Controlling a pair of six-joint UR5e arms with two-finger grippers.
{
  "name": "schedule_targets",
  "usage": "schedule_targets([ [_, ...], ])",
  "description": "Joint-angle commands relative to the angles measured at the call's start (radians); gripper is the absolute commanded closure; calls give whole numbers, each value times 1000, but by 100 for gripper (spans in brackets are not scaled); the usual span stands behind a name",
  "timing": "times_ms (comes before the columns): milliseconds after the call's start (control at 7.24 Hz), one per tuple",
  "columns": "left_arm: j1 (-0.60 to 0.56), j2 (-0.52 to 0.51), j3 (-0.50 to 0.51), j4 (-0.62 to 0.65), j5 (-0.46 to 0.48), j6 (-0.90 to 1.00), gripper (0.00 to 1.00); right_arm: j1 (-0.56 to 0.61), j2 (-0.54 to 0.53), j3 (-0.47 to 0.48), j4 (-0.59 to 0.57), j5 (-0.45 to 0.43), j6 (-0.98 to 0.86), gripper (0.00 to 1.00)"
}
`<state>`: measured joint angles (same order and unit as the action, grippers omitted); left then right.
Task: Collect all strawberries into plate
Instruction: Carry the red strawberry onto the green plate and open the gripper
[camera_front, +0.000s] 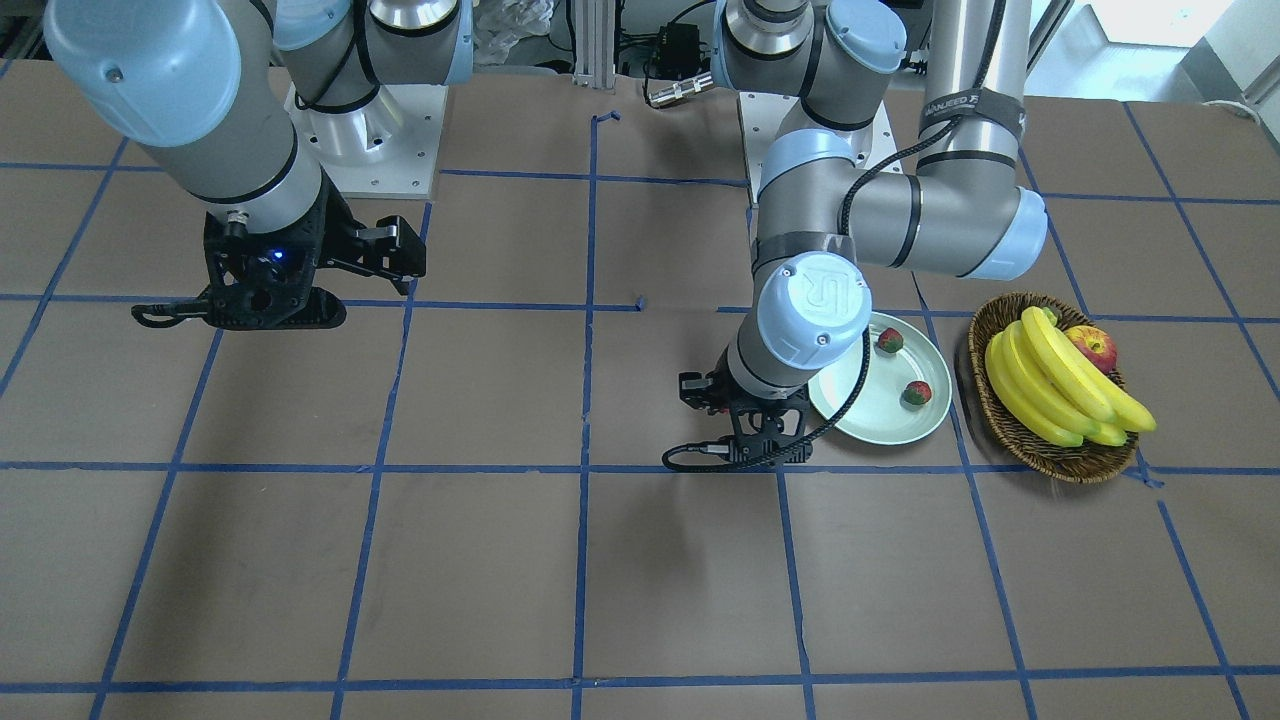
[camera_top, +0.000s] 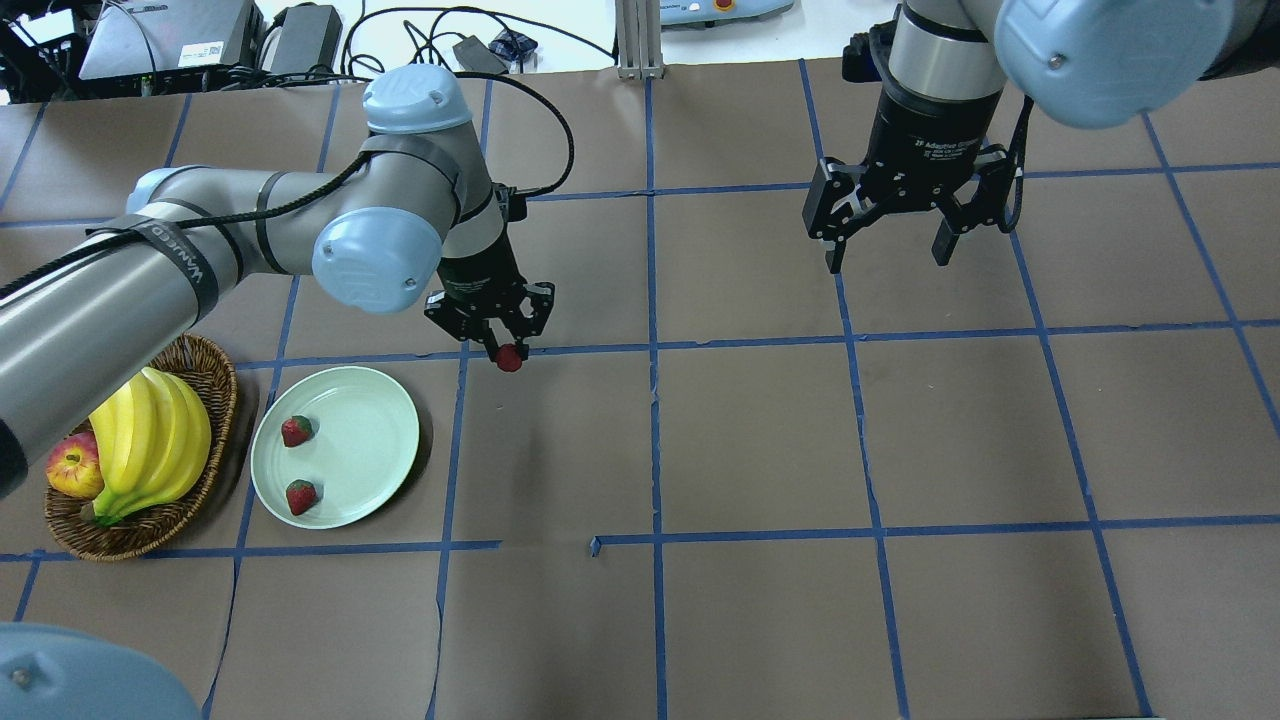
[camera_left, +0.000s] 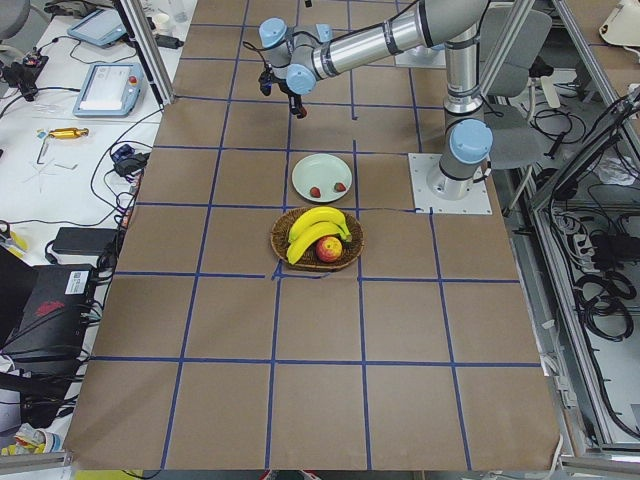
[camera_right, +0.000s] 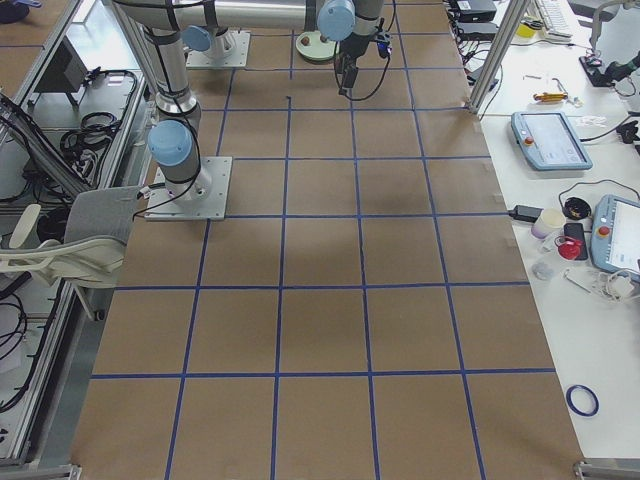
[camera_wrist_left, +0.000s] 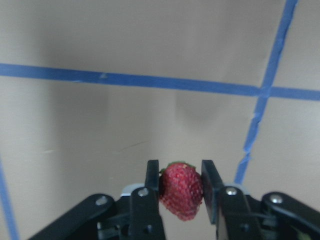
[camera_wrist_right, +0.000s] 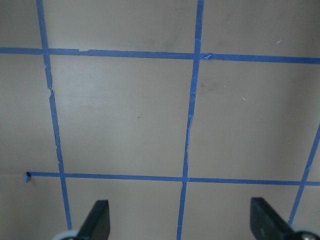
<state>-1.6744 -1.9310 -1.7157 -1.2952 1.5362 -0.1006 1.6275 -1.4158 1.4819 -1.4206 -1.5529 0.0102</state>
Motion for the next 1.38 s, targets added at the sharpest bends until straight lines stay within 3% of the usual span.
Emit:
schedule_targets([
  [0, 85, 3, -8, -42, 42, 128, 100, 0, 0, 0, -1, -1, 2, 0],
  [690, 260, -8, -133, -33, 200, 393, 100, 2, 0, 0, -1, -3, 4, 0],
  [828, 260, -9, -133, -32, 215, 409, 88, 2, 0, 0, -1, 5, 5, 0],
  [966, 260, -11, -133, -32, 210, 406, 31, 2, 0, 0, -1, 5, 5, 0],
  [1104, 259, -11, -133, -32, 211, 409, 7, 2, 0, 0, 0, 8, 7, 0],
  [1242, 260, -8, -130, -27, 211, 406, 3, 2, 0, 0, 0, 8, 8, 0],
])
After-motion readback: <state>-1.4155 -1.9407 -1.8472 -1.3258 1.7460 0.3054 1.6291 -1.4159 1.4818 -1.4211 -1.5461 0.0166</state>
